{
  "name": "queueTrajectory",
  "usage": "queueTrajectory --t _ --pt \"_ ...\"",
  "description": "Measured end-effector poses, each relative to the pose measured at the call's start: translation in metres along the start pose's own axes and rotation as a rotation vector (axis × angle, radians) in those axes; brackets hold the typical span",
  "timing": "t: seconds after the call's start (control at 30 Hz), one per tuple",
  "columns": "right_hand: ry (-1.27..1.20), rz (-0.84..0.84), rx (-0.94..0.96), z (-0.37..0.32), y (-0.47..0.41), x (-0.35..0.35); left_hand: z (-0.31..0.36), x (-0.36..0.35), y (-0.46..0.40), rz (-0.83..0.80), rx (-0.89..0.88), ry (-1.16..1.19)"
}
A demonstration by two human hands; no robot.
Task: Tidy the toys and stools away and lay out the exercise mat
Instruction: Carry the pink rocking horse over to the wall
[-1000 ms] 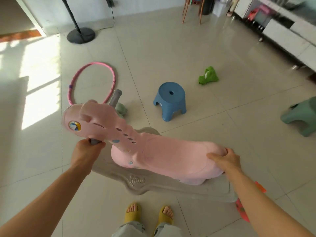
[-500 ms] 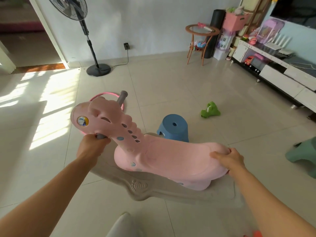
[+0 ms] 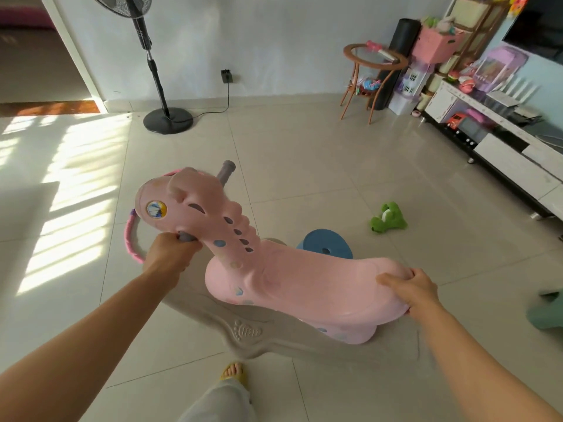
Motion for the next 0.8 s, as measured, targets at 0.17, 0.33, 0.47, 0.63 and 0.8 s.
queueTrajectory --t 0.17,0.33,0.47,0.63,0.8 --pt "-0.019 0.035 -0.001 -0.065 -0.041 -0.037 0.055 0.013 -0.078 0.007 -0.010 0.010" --pt "-0.041 0.050 0.014 -0.114 -0.100 -0.063 0.110 0.003 -0.135 0.005 -0.032 0.016" --pt "-0.054 0.034 0.021 -0.151 -0.166 -0.083 0.150 -0.022 -0.189 0.015 -0.011 0.014" --pt "-0.050 -0.005 0.042 -0.199 -0.259 -0.106 0.197 -0.059 -0.253 0.045 0.036 0.020" --pt "-0.004 -0.050 0.062 -0.262 -0.338 -0.119 0.252 -0.078 -0.304 0.080 0.059 0.064"
Point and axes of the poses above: each hand's wrist, its own y-axis away from the middle knuckle, its own x-axis out of the back of the hand, z = x × y, the point moved 4 cm from there along -y, towards the middle knuckle, and after that the axes turned 9 degrees about x, right-handed, at the moved point
